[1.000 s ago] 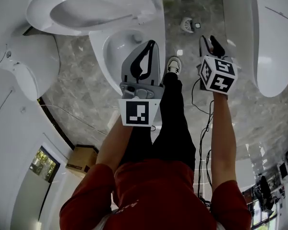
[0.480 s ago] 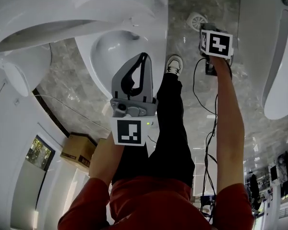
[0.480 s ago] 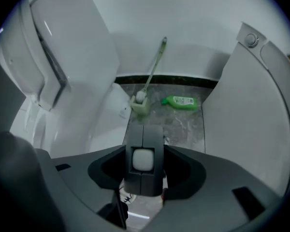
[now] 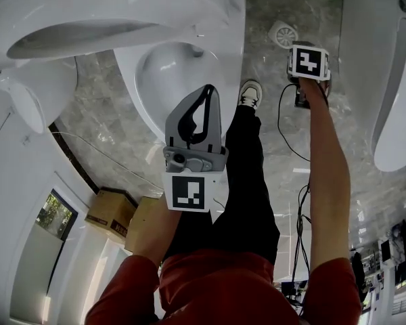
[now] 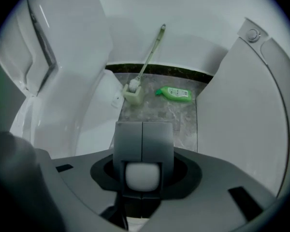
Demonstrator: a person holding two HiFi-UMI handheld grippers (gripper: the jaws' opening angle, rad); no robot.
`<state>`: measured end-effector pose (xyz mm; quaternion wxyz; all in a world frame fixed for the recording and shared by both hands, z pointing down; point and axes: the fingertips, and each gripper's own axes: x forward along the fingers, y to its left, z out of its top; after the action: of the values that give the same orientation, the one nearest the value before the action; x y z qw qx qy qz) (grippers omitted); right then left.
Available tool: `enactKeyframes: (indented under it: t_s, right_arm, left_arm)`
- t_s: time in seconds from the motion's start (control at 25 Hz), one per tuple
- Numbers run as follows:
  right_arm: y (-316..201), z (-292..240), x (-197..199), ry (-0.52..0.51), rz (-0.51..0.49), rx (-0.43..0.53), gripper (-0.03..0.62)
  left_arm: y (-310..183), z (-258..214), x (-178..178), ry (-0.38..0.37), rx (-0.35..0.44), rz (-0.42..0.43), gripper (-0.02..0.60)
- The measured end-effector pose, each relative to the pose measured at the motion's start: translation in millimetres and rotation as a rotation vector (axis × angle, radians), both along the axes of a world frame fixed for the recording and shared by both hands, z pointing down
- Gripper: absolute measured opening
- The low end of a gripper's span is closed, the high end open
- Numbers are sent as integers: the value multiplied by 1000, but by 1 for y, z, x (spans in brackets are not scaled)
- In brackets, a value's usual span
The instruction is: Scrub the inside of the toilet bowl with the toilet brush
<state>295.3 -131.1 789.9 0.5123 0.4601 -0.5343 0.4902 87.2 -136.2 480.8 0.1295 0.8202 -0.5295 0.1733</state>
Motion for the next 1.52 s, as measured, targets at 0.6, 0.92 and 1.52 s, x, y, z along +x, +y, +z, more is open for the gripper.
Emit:
enactKeyframes:
  t_s: [0.6, 0.92, 1.52]
  right_arm:
    - [105, -321, -73, -45, 96, 500, 158]
    - [168, -441, -202, -93, 2, 607, 158]
    - [163, -191, -295, -116, -131, 363, 158]
  left_arm:
    - [69, -169, -102, 76, 178, -34, 0]
    - [120, -229, -222, 36, 201, -22, 0]
    - [139, -107, -256, 32, 93, -98, 0]
